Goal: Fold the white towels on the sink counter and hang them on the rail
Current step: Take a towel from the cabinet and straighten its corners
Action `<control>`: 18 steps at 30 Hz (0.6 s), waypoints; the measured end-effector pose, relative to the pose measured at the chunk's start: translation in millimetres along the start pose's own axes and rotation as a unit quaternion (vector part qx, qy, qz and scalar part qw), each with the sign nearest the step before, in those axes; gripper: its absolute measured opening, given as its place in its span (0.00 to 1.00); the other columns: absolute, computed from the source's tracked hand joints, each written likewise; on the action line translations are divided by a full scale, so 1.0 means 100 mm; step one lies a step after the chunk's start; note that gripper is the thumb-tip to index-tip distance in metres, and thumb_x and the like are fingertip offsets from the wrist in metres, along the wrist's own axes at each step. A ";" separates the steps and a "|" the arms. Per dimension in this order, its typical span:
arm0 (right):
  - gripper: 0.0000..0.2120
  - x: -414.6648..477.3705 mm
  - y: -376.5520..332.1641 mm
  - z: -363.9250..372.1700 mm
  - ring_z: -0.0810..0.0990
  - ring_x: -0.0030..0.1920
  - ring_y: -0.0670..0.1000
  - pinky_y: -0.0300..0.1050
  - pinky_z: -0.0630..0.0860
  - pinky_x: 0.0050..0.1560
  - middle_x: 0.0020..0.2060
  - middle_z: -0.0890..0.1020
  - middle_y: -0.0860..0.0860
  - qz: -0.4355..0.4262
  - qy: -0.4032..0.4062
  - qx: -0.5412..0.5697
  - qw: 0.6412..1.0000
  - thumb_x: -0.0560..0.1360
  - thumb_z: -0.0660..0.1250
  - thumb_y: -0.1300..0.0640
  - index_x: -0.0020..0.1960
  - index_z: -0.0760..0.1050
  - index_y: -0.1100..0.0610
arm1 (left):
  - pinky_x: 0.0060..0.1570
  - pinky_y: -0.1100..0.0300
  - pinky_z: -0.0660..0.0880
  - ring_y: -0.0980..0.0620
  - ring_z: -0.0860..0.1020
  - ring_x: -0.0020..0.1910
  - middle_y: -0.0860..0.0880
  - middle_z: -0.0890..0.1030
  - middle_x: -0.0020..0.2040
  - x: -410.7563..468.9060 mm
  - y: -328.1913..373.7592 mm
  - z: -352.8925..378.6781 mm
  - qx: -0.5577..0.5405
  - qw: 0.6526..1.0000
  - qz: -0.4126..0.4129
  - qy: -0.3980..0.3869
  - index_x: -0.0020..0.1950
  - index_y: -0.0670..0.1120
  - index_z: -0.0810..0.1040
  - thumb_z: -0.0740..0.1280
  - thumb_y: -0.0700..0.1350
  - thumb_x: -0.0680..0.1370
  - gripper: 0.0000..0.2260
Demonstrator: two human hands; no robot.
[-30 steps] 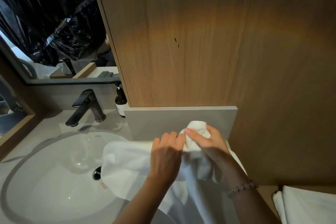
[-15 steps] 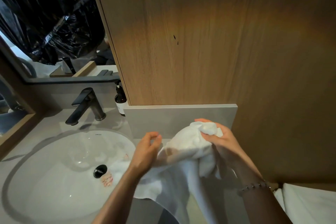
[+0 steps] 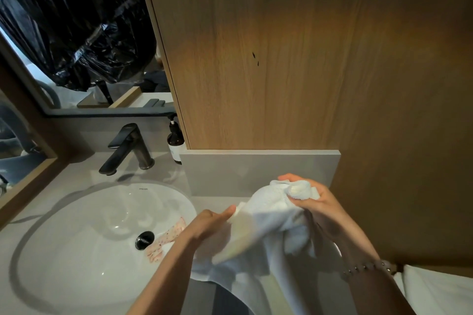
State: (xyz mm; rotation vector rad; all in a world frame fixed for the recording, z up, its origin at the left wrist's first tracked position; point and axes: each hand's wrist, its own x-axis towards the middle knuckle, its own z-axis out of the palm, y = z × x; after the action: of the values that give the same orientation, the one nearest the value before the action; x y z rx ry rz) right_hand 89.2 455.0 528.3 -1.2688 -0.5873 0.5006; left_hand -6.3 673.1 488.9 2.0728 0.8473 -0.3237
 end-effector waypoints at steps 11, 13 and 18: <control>0.13 -0.01 0.06 -0.02 0.82 0.47 0.44 0.33 0.75 0.47 0.46 0.85 0.47 0.009 0.030 -0.024 0.999 0.65 0.67 0.60 0.44 0.85 0.50 | 0.42 0.59 0.76 0.50 0.80 0.43 0.46 0.83 0.47 -0.06 -0.02 -0.19 -0.276 0.956 0.089 0.049 0.51 0.46 0.78 0.64 0.41 0.79 0.04; 0.13 -0.01 0.06 -0.04 0.82 0.48 0.45 0.34 0.76 0.48 0.47 0.85 0.47 0.023 0.042 -0.019 0.999 0.65 0.68 0.60 0.47 0.84 0.53 | 0.43 0.57 0.76 0.49 0.80 0.45 0.47 0.82 0.49 -0.12 0.01 -0.26 -0.306 0.940 0.111 0.102 0.54 0.47 0.77 0.63 0.38 0.79 0.07; 0.20 0.00 0.06 -0.02 0.80 0.46 0.45 0.31 0.75 0.46 0.48 0.82 0.48 0.038 0.119 -0.055 0.991 0.67 0.73 0.60 0.57 0.76 0.52 | 0.36 0.60 0.75 0.52 0.80 0.38 0.49 0.82 0.43 -0.30 0.13 -0.49 -0.348 0.899 0.169 0.203 0.50 0.49 0.77 0.65 0.40 0.78 0.05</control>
State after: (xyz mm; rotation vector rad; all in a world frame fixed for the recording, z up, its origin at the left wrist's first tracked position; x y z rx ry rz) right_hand 90.8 455.0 521.7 -1.4361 -0.3707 0.3754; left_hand -23.7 693.4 541.8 1.5635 0.6802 0.5558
